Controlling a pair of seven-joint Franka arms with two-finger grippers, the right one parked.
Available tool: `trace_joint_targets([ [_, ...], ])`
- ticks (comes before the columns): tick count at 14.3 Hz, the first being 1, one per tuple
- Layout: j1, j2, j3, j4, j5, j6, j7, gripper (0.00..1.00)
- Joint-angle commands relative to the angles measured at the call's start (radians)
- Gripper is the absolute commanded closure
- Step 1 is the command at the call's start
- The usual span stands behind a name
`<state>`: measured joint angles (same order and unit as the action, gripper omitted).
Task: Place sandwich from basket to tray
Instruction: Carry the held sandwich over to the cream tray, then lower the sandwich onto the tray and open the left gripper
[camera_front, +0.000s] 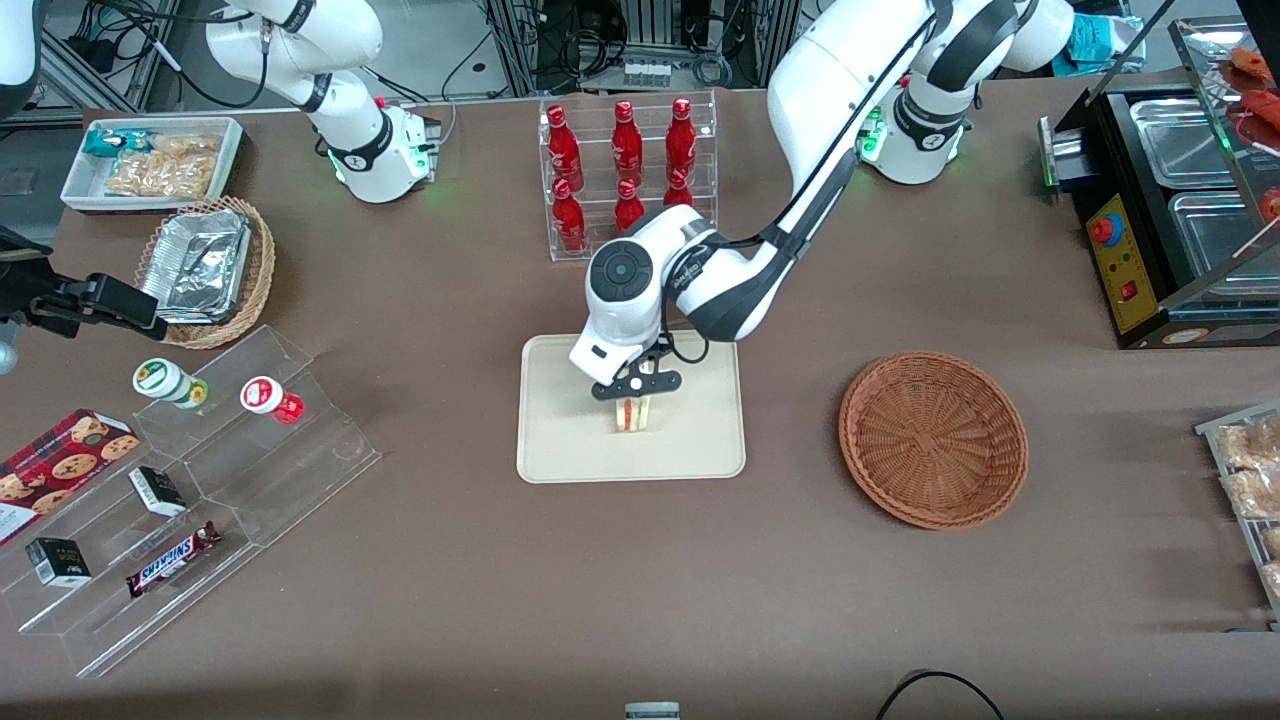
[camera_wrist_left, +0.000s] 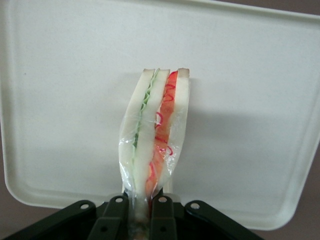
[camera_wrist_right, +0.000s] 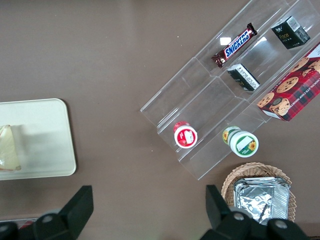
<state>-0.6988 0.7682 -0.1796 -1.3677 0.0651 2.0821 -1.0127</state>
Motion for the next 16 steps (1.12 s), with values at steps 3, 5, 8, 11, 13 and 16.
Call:
trace_joint_targets([
  [3,-0.022,0.060,0.009,0.049,0.053,0.016,-0.038,0.72],
  [5,-0.021,0.056,0.008,0.047,0.053,0.024,-0.024,0.03],
  [8,-0.022,-0.007,0.008,0.044,0.058,-0.002,-0.053,0.00],
  [11,-0.005,-0.099,0.014,0.039,0.058,-0.120,-0.049,0.00],
  [13,0.021,-0.156,0.026,0.021,0.047,-0.207,-0.058,0.00],
  [16,0.073,-0.194,0.032,-0.037,0.053,-0.246,-0.047,0.00],
])
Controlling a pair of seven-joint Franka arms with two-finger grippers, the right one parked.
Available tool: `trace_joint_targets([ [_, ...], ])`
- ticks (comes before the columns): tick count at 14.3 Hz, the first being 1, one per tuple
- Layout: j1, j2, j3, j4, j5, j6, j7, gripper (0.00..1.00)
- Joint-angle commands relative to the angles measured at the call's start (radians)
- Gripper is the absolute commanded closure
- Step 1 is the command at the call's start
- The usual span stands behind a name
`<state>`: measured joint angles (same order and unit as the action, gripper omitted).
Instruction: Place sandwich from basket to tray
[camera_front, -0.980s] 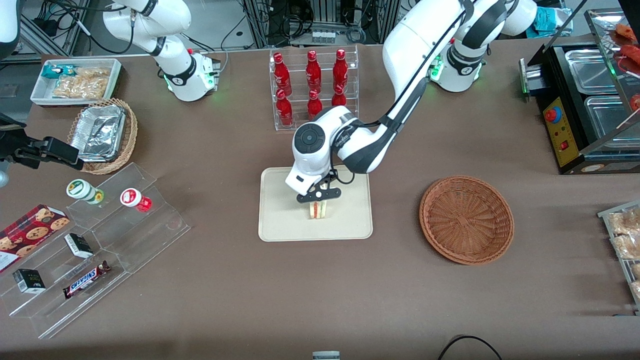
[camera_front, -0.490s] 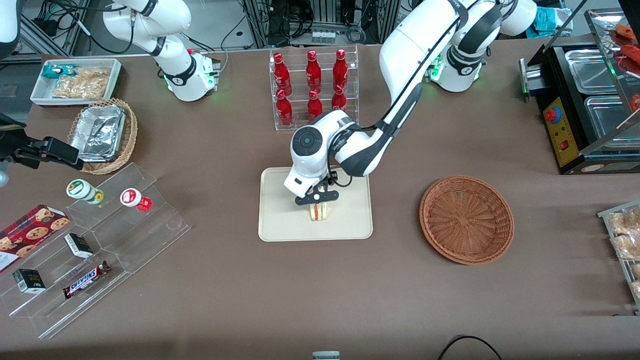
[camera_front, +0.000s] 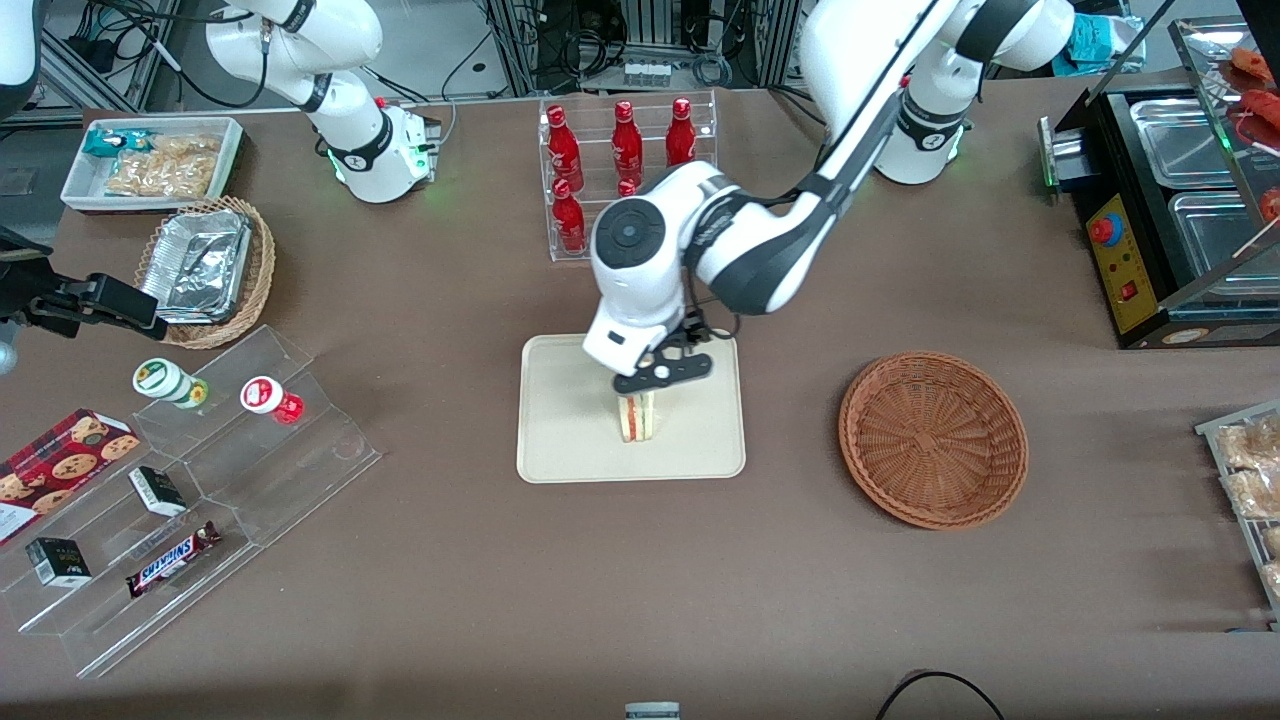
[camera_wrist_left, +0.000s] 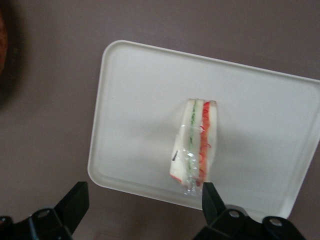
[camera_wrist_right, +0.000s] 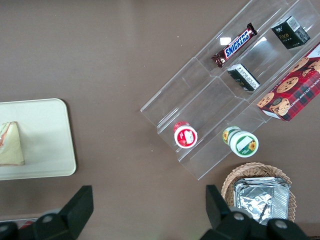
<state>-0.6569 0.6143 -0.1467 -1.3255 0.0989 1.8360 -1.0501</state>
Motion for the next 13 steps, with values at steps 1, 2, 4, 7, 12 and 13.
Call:
trace_joint_targets([
  [1,0.075,-0.068,-0.001,-0.118,0.019,0.000,-0.002,0.00],
  [2,0.103,-0.105,-0.001,-0.170,0.019,0.011,0.005,0.00],
  [4,0.156,-0.178,-0.001,-0.274,0.010,0.034,0.103,0.00],
  [7,0.255,-0.292,-0.002,-0.408,-0.017,0.049,0.261,0.00],
  [12,0.407,-0.467,-0.002,-0.557,-0.088,0.011,0.540,0.00],
  [13,0.440,-0.496,-0.002,-0.561,-0.091,-0.038,0.597,0.00],
])
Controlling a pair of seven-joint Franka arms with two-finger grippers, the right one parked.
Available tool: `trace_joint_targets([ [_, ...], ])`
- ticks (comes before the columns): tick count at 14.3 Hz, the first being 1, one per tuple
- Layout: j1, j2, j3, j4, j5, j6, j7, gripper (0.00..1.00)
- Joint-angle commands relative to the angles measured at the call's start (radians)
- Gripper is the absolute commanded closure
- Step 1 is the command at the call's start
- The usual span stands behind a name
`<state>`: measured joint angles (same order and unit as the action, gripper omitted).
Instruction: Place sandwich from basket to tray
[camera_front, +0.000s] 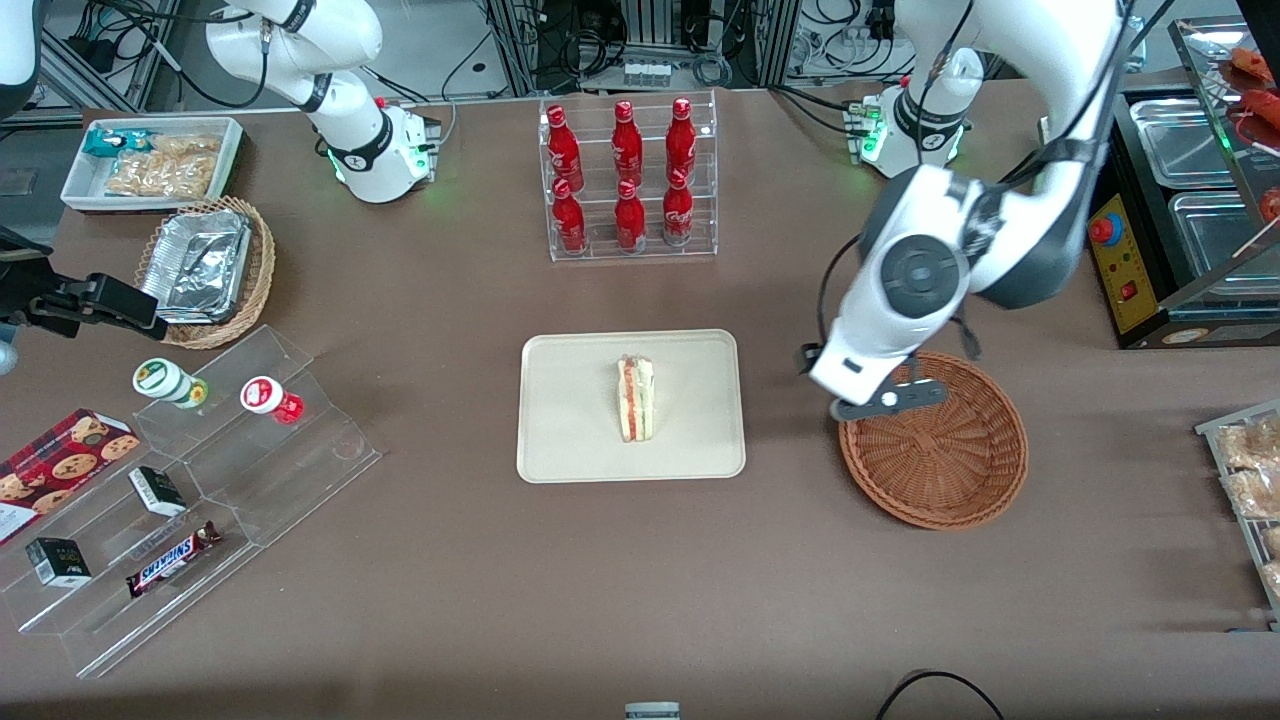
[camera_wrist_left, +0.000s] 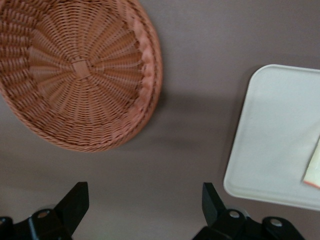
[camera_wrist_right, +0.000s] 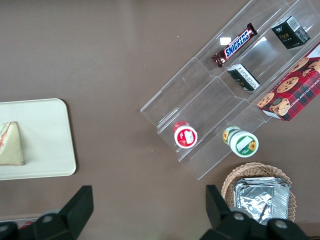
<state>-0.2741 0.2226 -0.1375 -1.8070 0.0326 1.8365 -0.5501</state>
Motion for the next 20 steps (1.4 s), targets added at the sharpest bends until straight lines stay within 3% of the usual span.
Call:
trace_joint_targets([
  [1,0.081,-0.129,-0.010,-0.078,-0.026,-0.093,0.142,0.00],
  [7,0.282,-0.281,-0.050,-0.066,-0.059,-0.296,0.419,0.00],
  [10,0.338,-0.299,-0.053,0.026,-0.051,-0.359,0.470,0.00],
  [20,0.351,-0.293,0.030,0.081,-0.036,-0.257,0.489,0.00],
])
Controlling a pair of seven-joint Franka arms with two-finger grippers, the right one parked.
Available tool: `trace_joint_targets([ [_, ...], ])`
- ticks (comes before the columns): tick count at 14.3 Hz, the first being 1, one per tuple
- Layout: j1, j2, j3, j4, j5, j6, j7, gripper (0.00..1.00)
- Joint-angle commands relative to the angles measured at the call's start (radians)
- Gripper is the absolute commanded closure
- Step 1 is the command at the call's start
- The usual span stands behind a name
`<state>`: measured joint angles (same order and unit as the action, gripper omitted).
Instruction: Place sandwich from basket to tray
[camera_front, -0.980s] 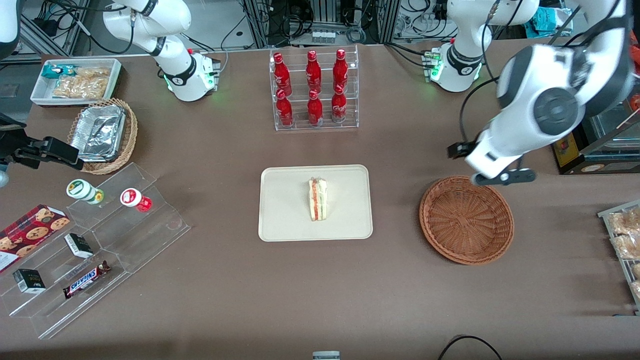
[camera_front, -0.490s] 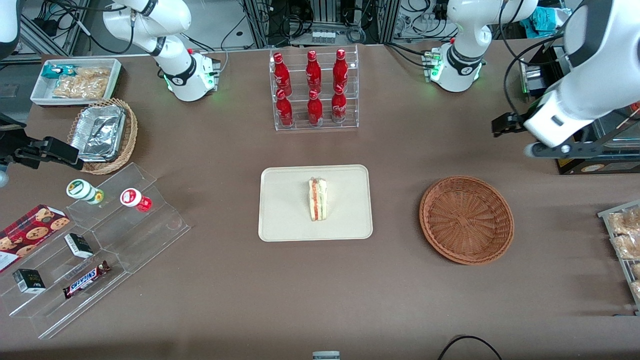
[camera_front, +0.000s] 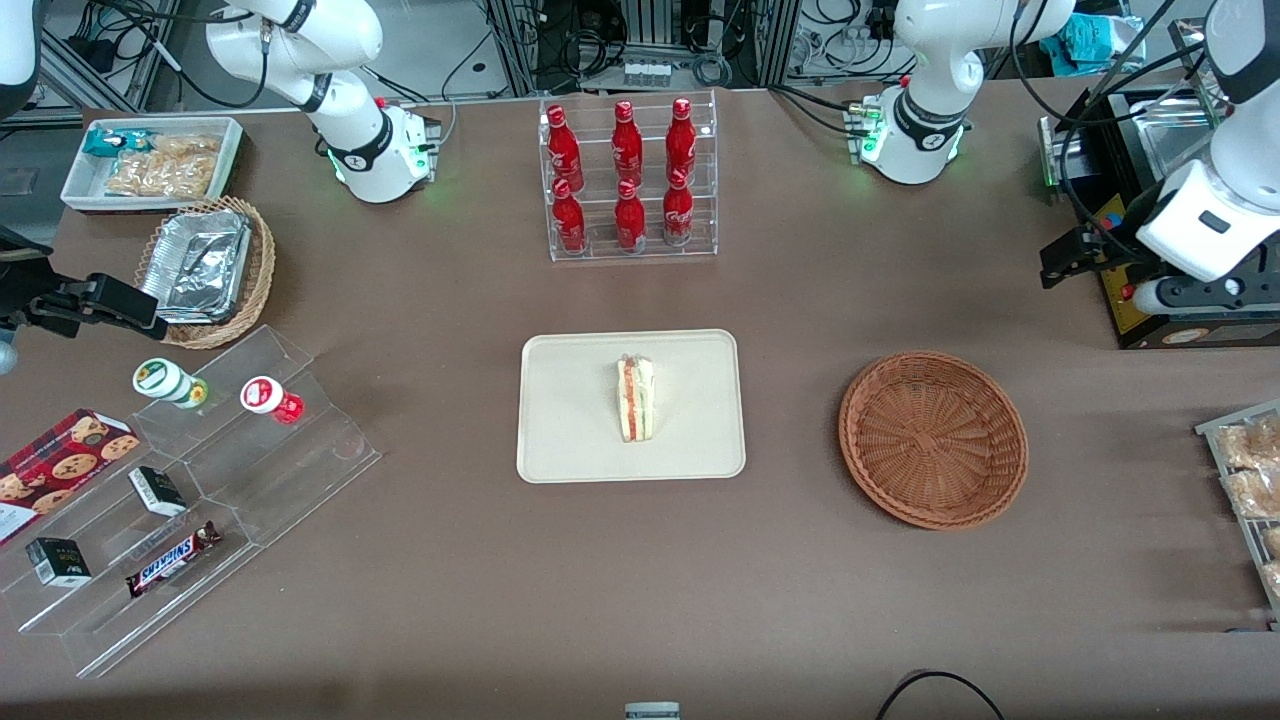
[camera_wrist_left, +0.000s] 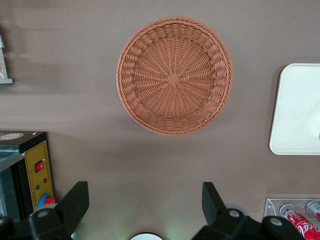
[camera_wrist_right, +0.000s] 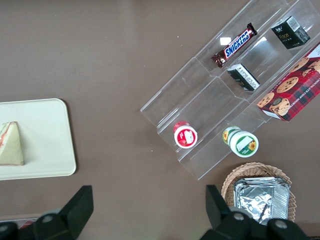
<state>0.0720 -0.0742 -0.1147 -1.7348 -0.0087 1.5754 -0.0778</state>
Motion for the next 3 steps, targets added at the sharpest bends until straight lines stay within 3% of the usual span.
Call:
trace_joint_targets([
  [1,-0.003,0.017,0.016,0.026,0.006,0.009,0.016,0.00],
  [3,-0.011,0.036,0.018,0.054,0.004,0.009,0.003,0.00],
])
